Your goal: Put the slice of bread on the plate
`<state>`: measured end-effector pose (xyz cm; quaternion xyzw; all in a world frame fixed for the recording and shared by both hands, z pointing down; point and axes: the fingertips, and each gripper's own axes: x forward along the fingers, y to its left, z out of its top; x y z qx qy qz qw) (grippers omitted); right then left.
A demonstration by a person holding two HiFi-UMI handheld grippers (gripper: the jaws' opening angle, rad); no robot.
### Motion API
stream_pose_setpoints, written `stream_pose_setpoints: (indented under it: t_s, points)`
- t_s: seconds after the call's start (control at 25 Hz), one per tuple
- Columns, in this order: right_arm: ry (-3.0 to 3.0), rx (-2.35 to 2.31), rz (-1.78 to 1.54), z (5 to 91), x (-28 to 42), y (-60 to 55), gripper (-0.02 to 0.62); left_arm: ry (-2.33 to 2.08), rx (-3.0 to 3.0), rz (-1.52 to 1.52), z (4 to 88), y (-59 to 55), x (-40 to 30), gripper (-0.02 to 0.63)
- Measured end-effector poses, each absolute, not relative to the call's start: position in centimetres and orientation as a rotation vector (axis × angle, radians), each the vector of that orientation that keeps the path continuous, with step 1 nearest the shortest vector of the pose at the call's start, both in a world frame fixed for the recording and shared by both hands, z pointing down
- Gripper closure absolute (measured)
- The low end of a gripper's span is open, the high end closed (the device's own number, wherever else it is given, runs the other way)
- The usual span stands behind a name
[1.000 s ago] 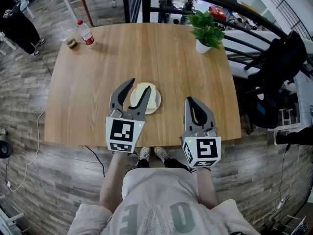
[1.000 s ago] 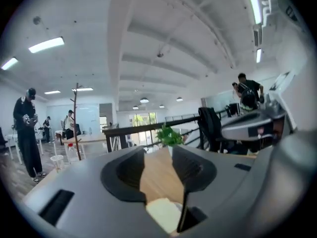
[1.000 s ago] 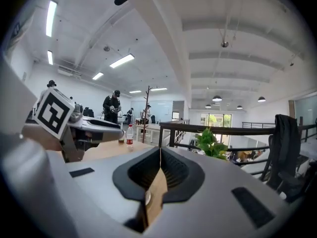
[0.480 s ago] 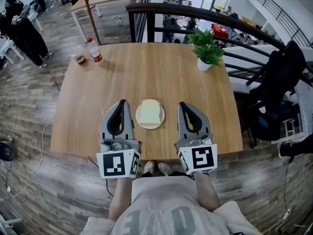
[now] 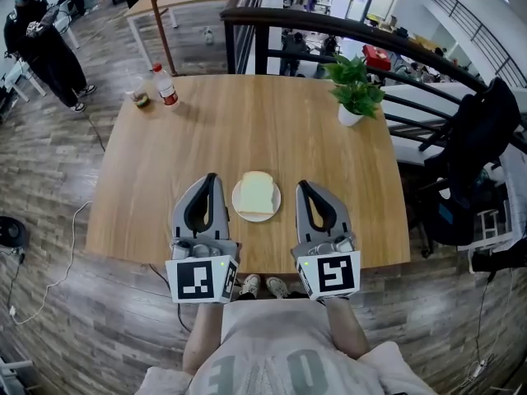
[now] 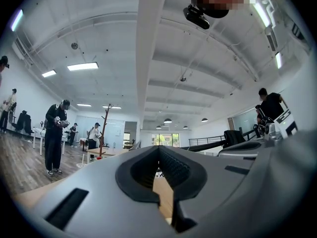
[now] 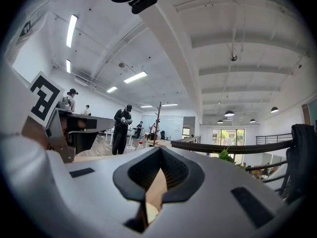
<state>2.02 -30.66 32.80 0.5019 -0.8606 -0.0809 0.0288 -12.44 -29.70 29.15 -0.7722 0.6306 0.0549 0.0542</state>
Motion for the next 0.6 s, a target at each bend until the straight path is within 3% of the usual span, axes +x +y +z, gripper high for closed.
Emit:
stream_pose_setpoints:
  t_s: [0.6]
  points:
    - [-2.638, 1.555, -0.176, 34.6, 2.4, -31.4, 0.578, 1.91, -2.393, 0.13, 30.1, -30.9, -12.2, 0.598]
